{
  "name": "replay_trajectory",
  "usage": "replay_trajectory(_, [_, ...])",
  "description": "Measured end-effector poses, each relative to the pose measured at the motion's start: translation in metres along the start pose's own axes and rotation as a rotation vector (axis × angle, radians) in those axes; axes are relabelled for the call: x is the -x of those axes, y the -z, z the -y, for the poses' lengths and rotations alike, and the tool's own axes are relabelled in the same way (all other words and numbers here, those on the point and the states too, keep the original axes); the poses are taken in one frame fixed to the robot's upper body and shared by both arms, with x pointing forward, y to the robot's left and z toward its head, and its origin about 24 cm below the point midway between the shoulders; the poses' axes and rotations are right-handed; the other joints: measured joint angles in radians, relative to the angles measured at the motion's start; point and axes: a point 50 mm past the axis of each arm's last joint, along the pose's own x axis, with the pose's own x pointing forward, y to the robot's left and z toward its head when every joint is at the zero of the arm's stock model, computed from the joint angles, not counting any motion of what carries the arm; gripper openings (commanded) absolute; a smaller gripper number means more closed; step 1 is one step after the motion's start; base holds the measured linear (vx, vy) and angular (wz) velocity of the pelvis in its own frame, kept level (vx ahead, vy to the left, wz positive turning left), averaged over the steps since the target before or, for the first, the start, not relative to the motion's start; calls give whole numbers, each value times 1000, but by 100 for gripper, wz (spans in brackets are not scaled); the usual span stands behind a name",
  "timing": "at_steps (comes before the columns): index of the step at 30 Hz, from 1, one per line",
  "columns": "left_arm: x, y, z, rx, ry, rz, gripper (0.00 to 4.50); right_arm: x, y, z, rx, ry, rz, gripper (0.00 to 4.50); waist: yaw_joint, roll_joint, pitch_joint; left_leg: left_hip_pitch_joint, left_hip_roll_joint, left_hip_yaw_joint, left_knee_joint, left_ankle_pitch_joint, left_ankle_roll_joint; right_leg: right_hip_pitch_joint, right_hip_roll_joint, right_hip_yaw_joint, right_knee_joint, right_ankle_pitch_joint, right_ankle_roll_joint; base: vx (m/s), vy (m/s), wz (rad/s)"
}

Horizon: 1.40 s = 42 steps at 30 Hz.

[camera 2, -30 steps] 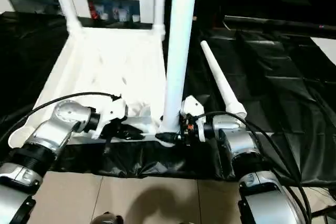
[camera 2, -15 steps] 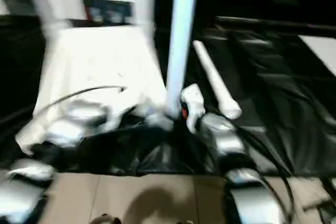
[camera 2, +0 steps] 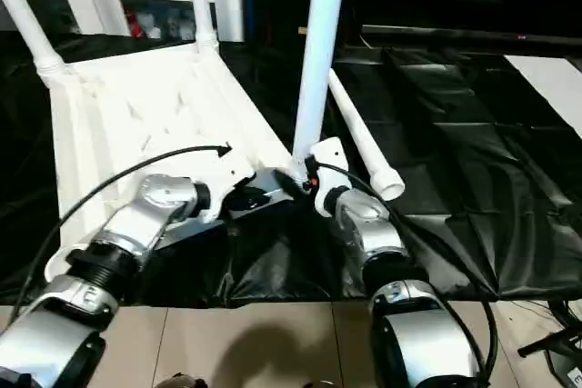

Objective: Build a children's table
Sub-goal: Rotate leg to tighten

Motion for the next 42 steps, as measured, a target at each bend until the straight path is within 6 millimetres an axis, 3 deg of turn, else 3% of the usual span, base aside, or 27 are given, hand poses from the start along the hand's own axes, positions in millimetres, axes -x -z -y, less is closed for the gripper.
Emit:
replay_trajectory(4, [15, 7, 3, -53, 110, 18, 0, 9, 2, -5, 73, -178, -3, 443, 16, 2, 1, -3, 1, 0, -3, 0, 0, -2, 1, -3, 0, -1, 1, 0, 0, 0])
replay_trajectory(14, [30, 14, 7, -98, 290, 13, 0, 40, 4, -5, 138, -544, -86, 443, 51, 3, 2, -4, 1, 1, 1, 0, 1, 0, 0, -1, 0, -1, 1, 0, 0, 0])
replay_trajectory(21, [34, 17, 7, -90, 338, 12, 0, 41, 4, -8, 119, -592, -89, 377, 61, 4, 2, -4, 1, 1, 2, 0, 1, 0, 0, 0, 1, -1, 1, 0, 0, 0])
replay_trajectory(32, [31, 17, 5, -87, 319, 14, 0, 38, 5, -6, 74, -522, -86, 290, 62, 6, 1, -3, 1, 1, 2, 0, 1, 1, 0, 0, 2, -1, 1, 0, 0, 0])
replay_trajectory(37, [20, 13, -2, -59, 192, 0, 0, 26, 4, -1, 29, -319, -62, 272, 53, 6, 1, 0, 1, 0, 4, 0, 0, 2, 0, 1, 4, -3, 6, 0, 0, 0])
replay_trajectory(42, [-4, 0, -2, 2, 18, -22, 0, 8, 1, 7, -58, -2, -42, 272, 23, 6, 1, 1, 0, 0, 4, 0, 0, 2, 0, 2, 3, -4, 6, 0, 0, 0])
